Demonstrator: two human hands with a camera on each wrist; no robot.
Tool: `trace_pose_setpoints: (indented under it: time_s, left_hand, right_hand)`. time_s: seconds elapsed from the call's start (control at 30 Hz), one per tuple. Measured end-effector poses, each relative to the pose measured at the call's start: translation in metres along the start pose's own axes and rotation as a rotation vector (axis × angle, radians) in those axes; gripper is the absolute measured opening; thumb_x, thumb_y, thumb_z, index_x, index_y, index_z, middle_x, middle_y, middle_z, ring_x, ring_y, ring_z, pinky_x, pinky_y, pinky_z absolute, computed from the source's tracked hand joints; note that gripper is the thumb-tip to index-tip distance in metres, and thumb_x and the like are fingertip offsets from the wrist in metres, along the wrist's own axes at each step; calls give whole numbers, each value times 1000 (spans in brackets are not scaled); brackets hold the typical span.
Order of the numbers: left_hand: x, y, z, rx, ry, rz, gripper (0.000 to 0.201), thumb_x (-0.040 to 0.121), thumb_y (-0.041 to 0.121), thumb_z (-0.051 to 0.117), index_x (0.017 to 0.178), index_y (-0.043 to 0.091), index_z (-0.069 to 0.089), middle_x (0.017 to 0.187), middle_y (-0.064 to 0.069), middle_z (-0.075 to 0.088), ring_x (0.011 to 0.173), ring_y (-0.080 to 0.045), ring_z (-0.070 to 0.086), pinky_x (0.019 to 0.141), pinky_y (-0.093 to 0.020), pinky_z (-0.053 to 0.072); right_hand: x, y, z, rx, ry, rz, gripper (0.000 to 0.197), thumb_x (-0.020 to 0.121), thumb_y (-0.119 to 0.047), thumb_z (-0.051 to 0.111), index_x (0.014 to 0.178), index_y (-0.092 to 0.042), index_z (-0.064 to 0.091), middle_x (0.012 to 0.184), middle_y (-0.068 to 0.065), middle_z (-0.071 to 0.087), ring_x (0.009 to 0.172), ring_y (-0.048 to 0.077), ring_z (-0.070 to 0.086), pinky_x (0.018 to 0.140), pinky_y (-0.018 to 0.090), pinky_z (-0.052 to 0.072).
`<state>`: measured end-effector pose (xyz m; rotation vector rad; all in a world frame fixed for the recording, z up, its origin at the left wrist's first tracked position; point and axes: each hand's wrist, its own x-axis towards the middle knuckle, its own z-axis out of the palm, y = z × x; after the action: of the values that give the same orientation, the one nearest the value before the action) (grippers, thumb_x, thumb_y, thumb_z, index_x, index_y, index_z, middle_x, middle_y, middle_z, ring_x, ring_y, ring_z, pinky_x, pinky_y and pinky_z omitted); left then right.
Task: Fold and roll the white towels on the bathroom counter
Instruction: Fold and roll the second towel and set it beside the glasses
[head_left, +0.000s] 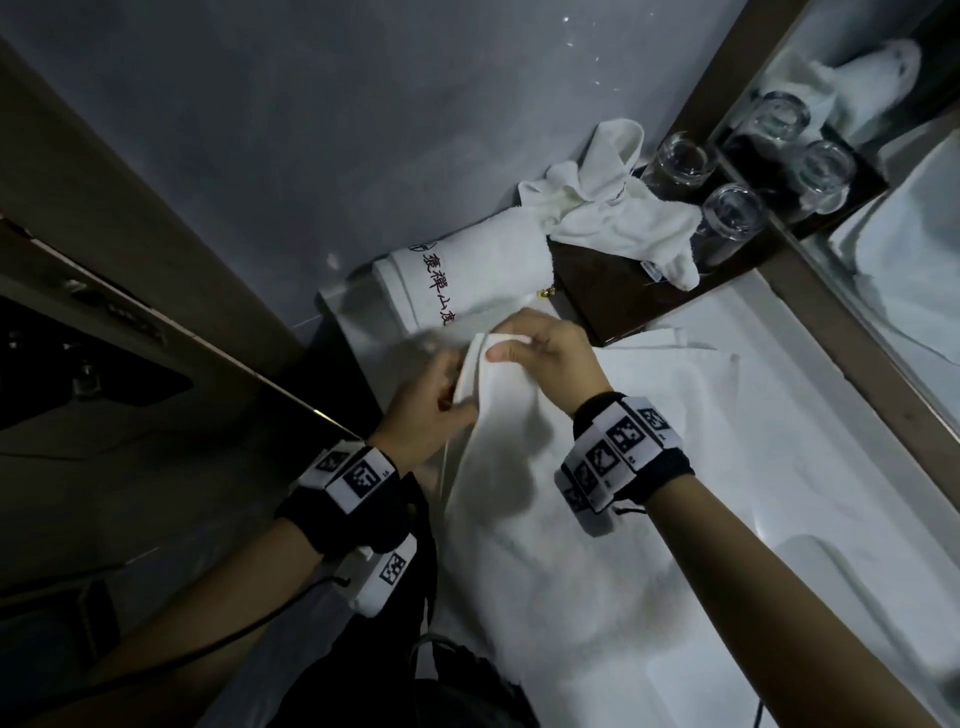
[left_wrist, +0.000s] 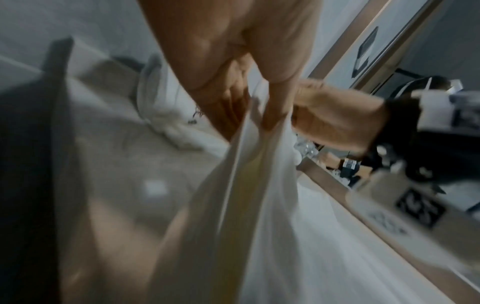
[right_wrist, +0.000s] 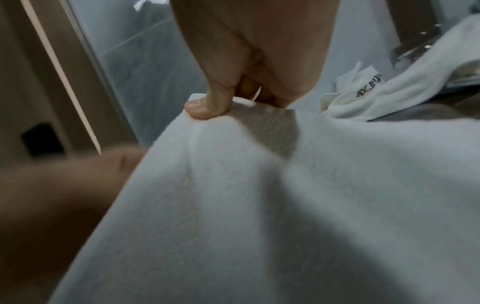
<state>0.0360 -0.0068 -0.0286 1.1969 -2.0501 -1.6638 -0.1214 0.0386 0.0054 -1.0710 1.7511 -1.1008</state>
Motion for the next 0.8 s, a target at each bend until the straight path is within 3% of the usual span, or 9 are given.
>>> trace_pose_setpoints:
  time_s: [0.1, 0.23, 0.3, 0.37, 0.43, 0.53, 0.6, 0.7, 0.8]
  left_hand:
    - [-21, -26, 17, 292, -22, -149, 24, 78, 5, 62, 101, 1, 60, 104, -20, 67, 102, -31, 62, 75, -21, 41]
    - [-53, -57, 15, 155, -57, -181, 35, 81, -3, 59, 115, 4, 60, 112, -16, 66, 107, -24, 60, 78, -14, 39]
    - [-66, -72, 11, 30, -97, -272, 24, 85, 2, 58, 107, 10, 63, 105, -10, 68, 103, -22, 61, 76, -19, 45]
    - [-80, -83, 10, -164, -51, -387, 14, 91, 11, 54, 90, 17, 66, 88, -1, 71, 95, -25, 66, 68, -19, 50]
    - [-90, -89, 10, -367, 43, -534, 26, 94, 27, 48, 80, 18, 67, 71, 3, 73, 81, -22, 68, 62, -23, 53]
    - [-99, -93, 10, -525, 154, -682, 37, 94, 40, 44, 77, 15, 66, 61, 2, 73, 65, -16, 69, 60, -28, 54]
    - [-103, -95, 12, -534, 144, -662, 32, 94, 37, 46, 84, 15, 66, 72, 0, 74, 66, -13, 70, 56, -26, 55]
    - [-112, -95, 20, -440, 78, -617, 12, 89, 28, 58, 95, 19, 63, 104, -10, 70, 87, -19, 67, 75, -34, 55]
    - [-121, -92, 34, -355, 0, -574, 37, 80, 20, 70, 111, 20, 50, 110, -1, 63, 93, -11, 62, 70, -23, 53]
  right_hand:
    - [7, -5, -1, -44, 180, -67, 14, 70, -14, 76, 84, -14, 73, 79, -15, 55, 89, 7, 44, 90, 25, 32]
    - [19, -6, -4, -168, 234, -74, 18, 69, -17, 78, 82, -5, 74, 80, -5, 45, 72, 9, 46, 76, 27, 40]
    - [20, -1, 0, -190, 234, -68, 17, 76, -14, 73, 85, 1, 71, 87, 3, 46, 65, 12, 51, 72, 22, 43]
    - [17, 8, 8, -254, 222, -76, 18, 84, -11, 66, 97, 1, 68, 96, 10, 47, 73, 13, 49, 73, 7, 36]
    - [11, 19, 14, -290, 156, -72, 23, 88, -10, 60, 110, -4, 64, 107, 16, 50, 84, 15, 48, 72, -3, 29]
    - [-7, 35, 15, -166, 2, -42, 39, 94, -10, 52, 132, -12, 47, 117, 8, 46, 93, 10, 55, 78, -4, 33]
    - [-22, 46, 11, -108, -41, -17, 48, 95, -11, 50, 141, -16, 35, 124, 3, 40, 103, 10, 53, 85, 1, 37]
    - [-47, 65, -1, -91, 7, 61, 52, 93, -11, 53, 141, -13, 35, 137, 10, 37, 118, 20, 52, 98, 21, 41]
    - [-74, 86, -21, -203, 143, 126, 46, 90, -9, 57, 135, -12, 45, 132, 15, 42, 113, 23, 54, 95, 17, 39]
